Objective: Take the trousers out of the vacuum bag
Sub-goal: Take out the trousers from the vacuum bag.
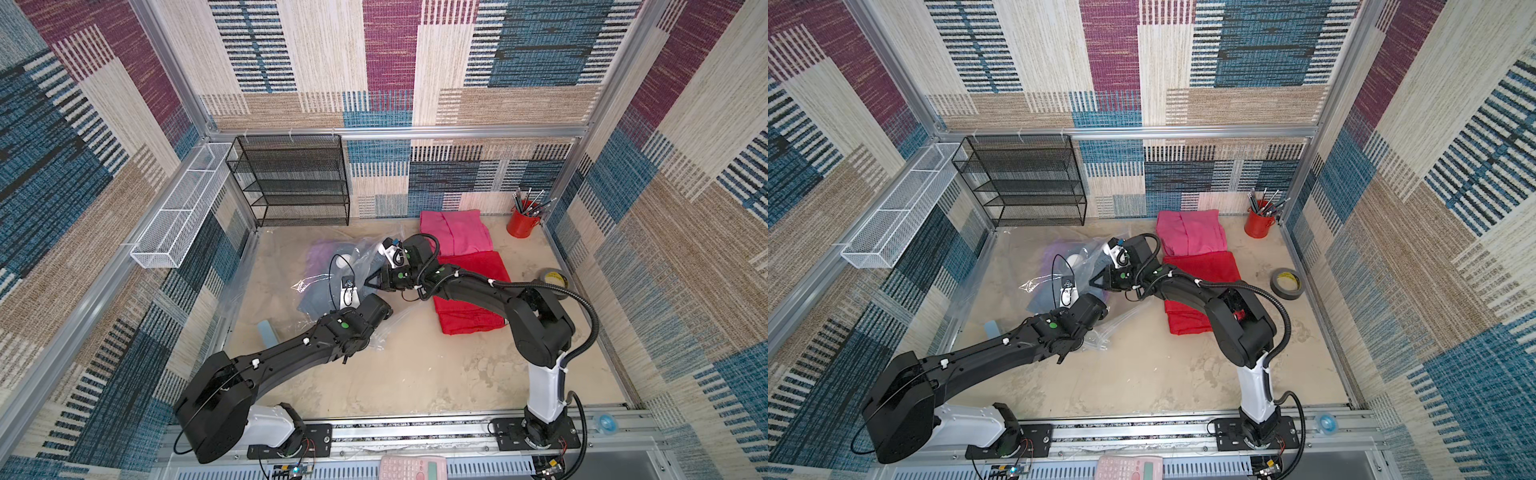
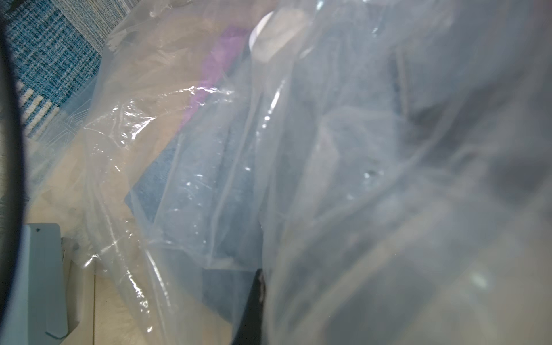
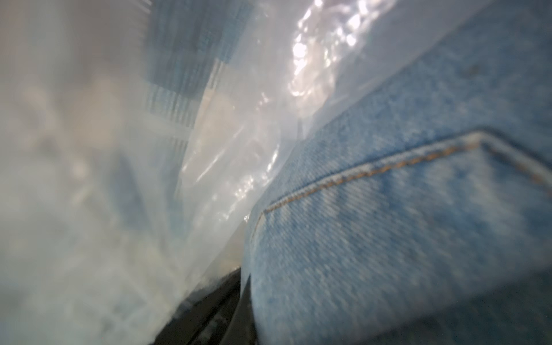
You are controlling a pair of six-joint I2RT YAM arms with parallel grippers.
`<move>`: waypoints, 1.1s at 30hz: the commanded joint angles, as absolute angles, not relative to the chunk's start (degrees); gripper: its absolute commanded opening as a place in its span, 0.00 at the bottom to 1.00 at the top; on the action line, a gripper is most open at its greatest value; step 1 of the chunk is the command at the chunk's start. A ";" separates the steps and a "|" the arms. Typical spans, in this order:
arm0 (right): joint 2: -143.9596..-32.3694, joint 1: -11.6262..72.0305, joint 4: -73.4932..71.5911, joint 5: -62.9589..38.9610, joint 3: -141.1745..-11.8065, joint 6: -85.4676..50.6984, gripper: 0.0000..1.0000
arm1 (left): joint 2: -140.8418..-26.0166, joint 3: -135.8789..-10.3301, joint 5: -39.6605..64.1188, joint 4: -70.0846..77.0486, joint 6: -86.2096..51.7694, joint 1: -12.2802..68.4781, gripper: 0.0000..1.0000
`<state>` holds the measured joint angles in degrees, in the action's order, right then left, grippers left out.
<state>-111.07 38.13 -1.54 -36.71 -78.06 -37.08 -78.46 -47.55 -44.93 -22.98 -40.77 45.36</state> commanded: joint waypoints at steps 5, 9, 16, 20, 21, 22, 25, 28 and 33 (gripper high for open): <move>-102.51 38.39 -14.76 -32.14 -69.80 -36.40 0.00 | -80.56 -50.26 -47.64 -24.26 -42.14 44.58 0.00; -98.41 38.23 -15.78 -32.98 -67.79 -38.36 0.00 | -81.21 -50.44 -47.73 -24.07 -41.51 44.30 0.00; -98.59 34.54 -13.04 -39.67 -71.80 -44.35 0.00 | -83.22 -49.14 -46.68 -22.52 -40.95 44.30 0.00; -98.16 34.10 -9.41 -40.54 -73.67 -42.56 0.00 | -84.02 -48.94 -46.84 -23.59 -42.17 44.25 0.00; -97.41 34.10 -8.70 -40.55 -73.50 -42.37 0.00 | -84.15 -49.03 -46.91 -23.65 -42.20 44.21 0.00; -96.61 34.10 -8.00 -40.45 -73.16 -41.96 0.00 | -84.35 -49.02 -46.86 -23.64 -42.12 44.08 0.00; -93.44 33.93 -6.07 -39.64 -71.41 -40.61 0.00 | -85.05 -49.35 -46.77 -23.12 -41.69 43.61 0.00; -90.32 32.99 -3.71 -39.75 -69.12 -39.57 0.00 | -85.67 -49.52 -46.51 -22.89 -41.25 42.74 0.00; -84.68 30.64 -1.17 -39.78 -63.27 -38.00 0.00 | -85.83 -48.20 -45.50 -21.20 -40.06 40.33 0.00</move>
<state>-87.44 31.51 4.34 -37.50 -64.79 -40.23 -85.78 -48.99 -45.84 -21.52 -41.50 41.65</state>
